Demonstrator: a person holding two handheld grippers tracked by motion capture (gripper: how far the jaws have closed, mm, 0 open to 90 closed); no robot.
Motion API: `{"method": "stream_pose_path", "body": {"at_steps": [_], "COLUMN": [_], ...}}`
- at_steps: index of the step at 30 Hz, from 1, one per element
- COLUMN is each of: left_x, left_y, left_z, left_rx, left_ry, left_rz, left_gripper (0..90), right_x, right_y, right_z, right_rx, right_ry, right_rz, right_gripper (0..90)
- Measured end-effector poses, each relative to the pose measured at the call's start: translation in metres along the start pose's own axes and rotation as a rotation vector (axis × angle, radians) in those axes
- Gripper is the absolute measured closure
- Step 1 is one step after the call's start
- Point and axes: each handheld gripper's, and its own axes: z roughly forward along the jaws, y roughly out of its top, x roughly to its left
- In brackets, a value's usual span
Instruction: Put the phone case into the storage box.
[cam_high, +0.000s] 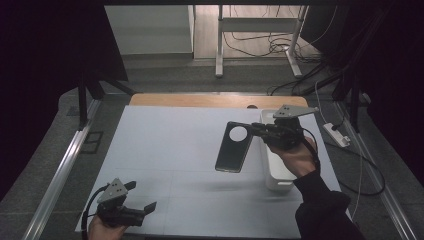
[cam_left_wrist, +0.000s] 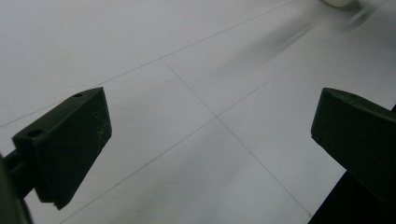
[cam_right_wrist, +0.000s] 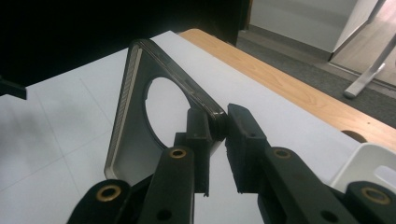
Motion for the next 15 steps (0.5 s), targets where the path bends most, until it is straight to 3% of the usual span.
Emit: {"method": "stream_pose_path", "body": {"at_steps": [15], "left_x": [0.002], "left_y": [-0.008], "left_z": [-0.007], "left_rx": [0.002], "left_ry": [0.007], "left_rz": [-0.019], "left_gripper": [0.0], "right_x": [-0.031], "right_y": [0.012], "right_z": [-0.010], "right_rx": [-0.008], "right_ry": [-0.064], "right_rz": [-0.002], "right_gripper": [78.8]}}
